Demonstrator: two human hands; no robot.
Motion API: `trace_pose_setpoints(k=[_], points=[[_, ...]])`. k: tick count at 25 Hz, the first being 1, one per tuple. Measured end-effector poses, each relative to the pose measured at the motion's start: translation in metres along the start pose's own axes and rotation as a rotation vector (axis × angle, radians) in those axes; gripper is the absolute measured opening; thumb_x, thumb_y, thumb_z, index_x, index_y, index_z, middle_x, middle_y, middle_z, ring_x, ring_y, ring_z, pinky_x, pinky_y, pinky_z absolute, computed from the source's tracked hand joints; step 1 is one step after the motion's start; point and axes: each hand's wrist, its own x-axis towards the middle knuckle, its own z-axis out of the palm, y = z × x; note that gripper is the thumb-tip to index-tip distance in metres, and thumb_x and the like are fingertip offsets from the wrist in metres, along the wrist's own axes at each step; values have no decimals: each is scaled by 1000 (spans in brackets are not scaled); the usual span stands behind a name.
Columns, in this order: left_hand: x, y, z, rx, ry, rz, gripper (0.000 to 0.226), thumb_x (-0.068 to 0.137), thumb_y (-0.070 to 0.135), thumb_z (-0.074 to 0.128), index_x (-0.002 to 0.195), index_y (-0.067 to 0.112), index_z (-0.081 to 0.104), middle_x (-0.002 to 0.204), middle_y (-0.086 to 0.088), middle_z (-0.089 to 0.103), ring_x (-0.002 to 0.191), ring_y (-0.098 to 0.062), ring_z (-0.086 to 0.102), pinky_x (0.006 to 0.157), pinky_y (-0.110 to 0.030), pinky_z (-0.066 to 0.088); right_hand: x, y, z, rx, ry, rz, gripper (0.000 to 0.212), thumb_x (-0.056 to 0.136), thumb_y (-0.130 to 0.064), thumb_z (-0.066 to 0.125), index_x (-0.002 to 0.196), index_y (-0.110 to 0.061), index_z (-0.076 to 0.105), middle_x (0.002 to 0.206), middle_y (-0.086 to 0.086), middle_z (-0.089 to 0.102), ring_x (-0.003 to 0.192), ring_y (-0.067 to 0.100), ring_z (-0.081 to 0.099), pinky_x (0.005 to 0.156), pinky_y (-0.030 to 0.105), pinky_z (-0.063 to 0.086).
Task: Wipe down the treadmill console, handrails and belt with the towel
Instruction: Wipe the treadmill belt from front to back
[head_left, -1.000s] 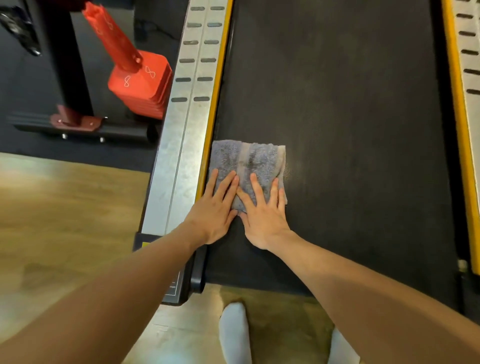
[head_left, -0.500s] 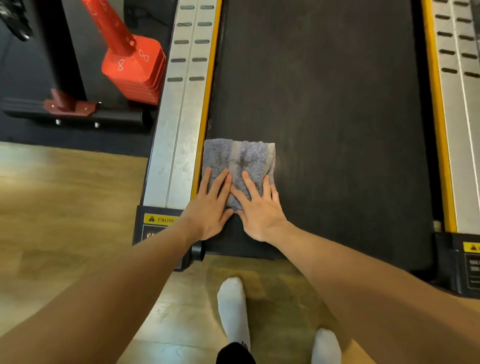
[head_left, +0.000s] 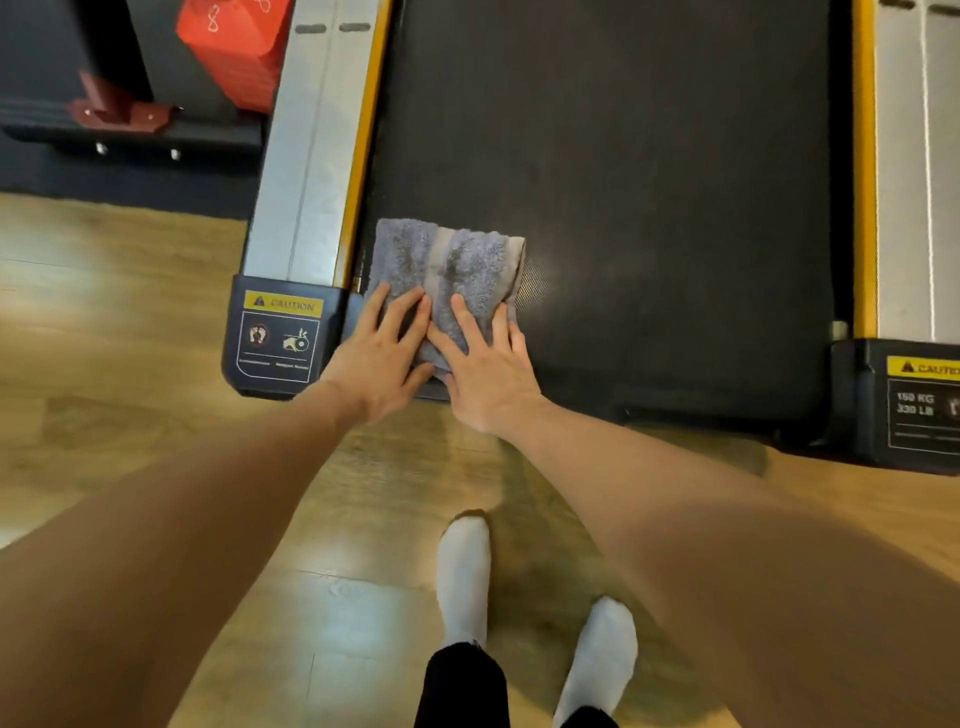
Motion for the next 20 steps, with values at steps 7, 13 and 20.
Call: trace_pose_setpoints(k=[7,13,20], points=[[-8,38,6,-10,32,-152,74,102,52,26,159,7,10,163,-16,17,150,-46,4,123,-54,9,-15,24,3,-7,32,-72,73,104,-39,42,160,-41,-4,168,-2,-22,153,45,-9,125,52,1],[18,136,-2,-84,-20,-145,75,102,49,31,159,8,4,165,-14,9,150,-48,-2,123,-58,16,-70,108,9,-54,51,-34,72,103,-37,42,160,-42,-3,168,-2,-21,152,46,-12,125,52,-3],[82,303,-30,-194,-39,-71,73,105,45,28,158,11,-10,167,-9,-4,150,-46,-15,123,-58,9,-159,250,5,-64,21,126,73,104,-37,41,159,-41,-6,167,-3,-23,153,43,-13,126,52,-1]])
